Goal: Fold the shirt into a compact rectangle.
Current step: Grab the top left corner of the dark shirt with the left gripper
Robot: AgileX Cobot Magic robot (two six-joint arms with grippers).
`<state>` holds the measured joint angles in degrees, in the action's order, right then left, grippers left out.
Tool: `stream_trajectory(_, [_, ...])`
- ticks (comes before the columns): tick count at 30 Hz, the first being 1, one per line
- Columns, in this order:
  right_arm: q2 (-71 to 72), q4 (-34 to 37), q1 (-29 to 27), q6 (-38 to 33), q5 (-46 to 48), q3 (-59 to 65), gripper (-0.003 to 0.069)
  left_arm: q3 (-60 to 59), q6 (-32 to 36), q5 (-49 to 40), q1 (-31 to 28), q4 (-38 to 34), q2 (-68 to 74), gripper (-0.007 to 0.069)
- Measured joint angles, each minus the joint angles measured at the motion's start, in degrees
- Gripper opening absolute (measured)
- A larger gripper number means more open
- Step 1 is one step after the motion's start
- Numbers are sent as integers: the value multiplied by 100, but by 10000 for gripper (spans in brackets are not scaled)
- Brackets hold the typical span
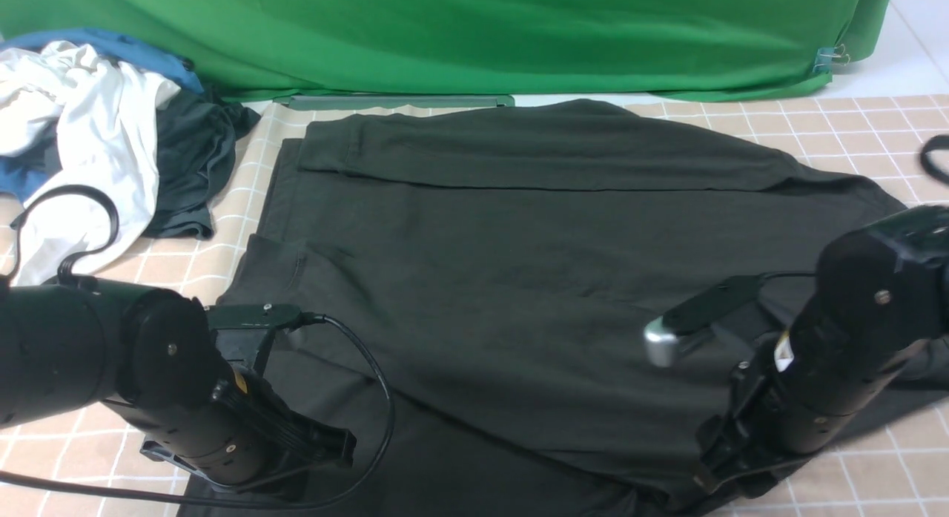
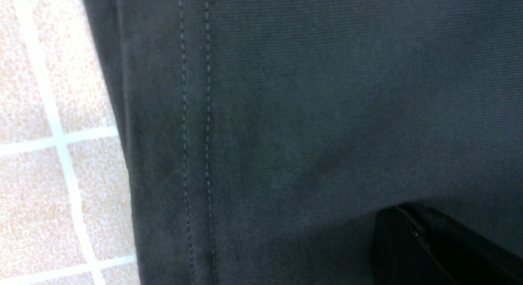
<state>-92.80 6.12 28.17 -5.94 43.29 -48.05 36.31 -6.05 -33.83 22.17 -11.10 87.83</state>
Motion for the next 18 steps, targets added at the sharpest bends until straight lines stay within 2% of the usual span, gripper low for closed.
stream_trajectory(2, [-180, -71, 13, 6, -107, 0, 447, 0, 0, 0, 0, 0, 0, 19])
stream_trajectory(4, [-303, -196, 20, 142, -175, -19, 386, 0, 0, 0, 0, 0, 0, 19])
stream_trajectory(6, [-314, -281, 20, 168, -187, -19, 307, 0, 5, 0, 0, 0, 0, 19])
stream_trajectory(8, [-307, -318, 20, 198, -205, -19, 136, 0, 5, 0, 0, 0, 9, 19])
stream_trajectory(10, [-268, -312, 20, 224, -172, -19, 71, 0, 5, 0, 0, 0, 9, 19])
stream_trajectory(18, [260, -281, 20, 308, 343, -12, 53, 0, 5, 0, 0, 5, 9, 19])
